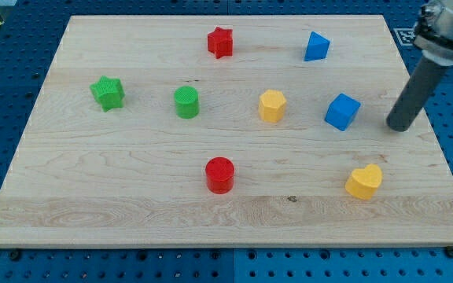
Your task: Push the yellow heart to the bottom right corner of the board
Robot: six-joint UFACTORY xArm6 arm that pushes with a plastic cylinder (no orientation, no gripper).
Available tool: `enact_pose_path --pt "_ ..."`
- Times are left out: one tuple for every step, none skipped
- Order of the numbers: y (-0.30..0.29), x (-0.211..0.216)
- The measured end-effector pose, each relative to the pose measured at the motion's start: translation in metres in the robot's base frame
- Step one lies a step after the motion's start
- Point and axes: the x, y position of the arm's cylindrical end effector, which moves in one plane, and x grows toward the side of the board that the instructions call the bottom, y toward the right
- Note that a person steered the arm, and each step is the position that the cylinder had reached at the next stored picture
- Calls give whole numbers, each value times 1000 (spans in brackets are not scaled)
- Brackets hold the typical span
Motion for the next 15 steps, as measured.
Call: enact_pose_path --pt "-16 10" --pt "-23 11" --pt "-67 22" --pt "-117 27" --pt "-120 53" --pt "-120 64" --pt "-101 64" --pt "-86 70" --pt "-83 96" --pt "-73 96" --pt "-68 113" --pt "-74 120" --pt "-49 120" --pt "-14 120" --pt "-10 120"
